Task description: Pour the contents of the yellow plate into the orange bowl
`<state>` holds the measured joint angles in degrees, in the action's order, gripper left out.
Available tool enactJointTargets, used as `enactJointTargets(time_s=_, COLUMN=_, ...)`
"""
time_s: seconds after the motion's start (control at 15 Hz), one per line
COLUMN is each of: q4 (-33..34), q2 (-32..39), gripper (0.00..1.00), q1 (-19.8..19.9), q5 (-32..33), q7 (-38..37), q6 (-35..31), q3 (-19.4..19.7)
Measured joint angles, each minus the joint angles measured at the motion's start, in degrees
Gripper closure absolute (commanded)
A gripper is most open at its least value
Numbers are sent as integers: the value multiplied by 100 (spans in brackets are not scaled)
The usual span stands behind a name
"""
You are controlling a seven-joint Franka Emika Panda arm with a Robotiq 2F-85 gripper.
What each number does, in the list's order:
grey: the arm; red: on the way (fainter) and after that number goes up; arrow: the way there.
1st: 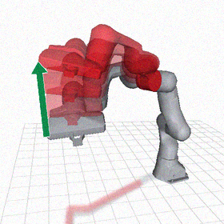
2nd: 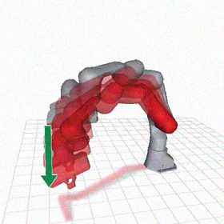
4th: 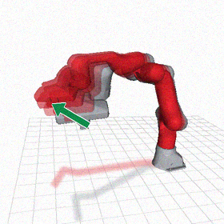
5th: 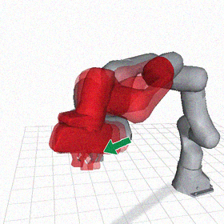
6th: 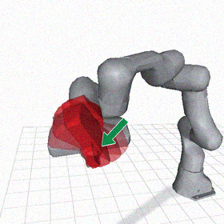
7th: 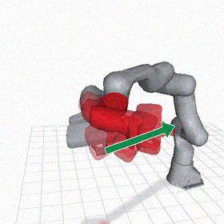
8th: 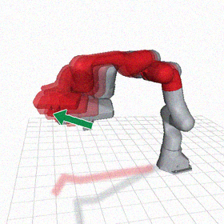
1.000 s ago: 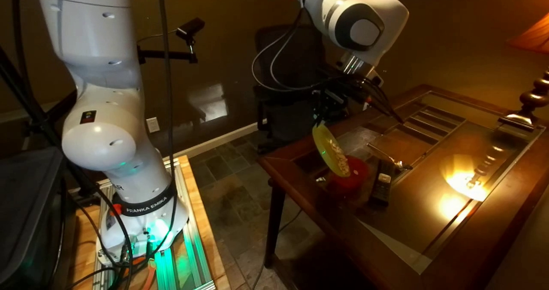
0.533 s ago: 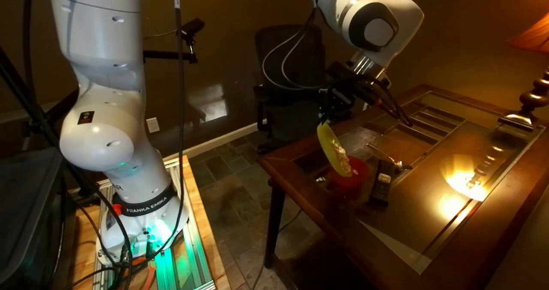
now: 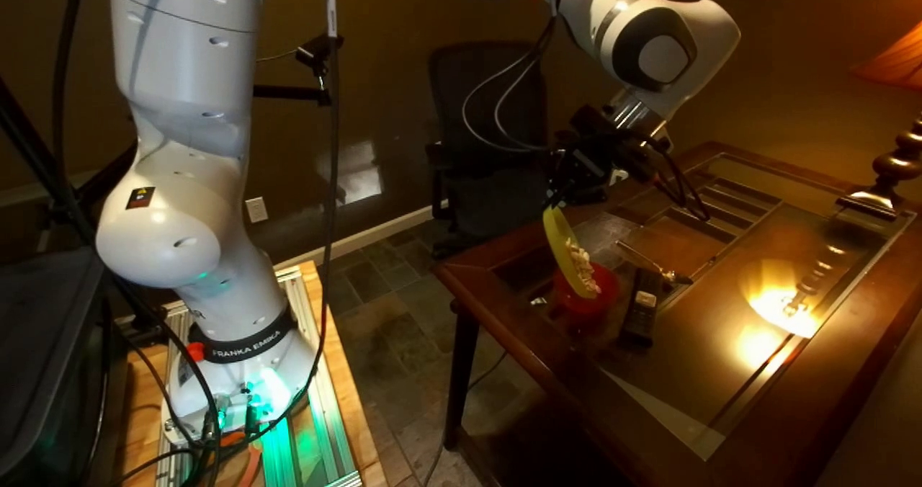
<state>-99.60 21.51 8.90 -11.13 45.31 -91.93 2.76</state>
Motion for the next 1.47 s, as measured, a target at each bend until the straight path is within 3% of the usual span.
enactJointTargets(time_s=0.87, q4=1336, q2=933, gripper=99, q1=426, q5=-559, q7=-4, q6=1371, q3=-62)
enactJointTargets(time_s=1.47, q4=1983, q2=1359, gripper=99, q1=805, q5=-1103, q7=-47, q6=1974, q3=-67)
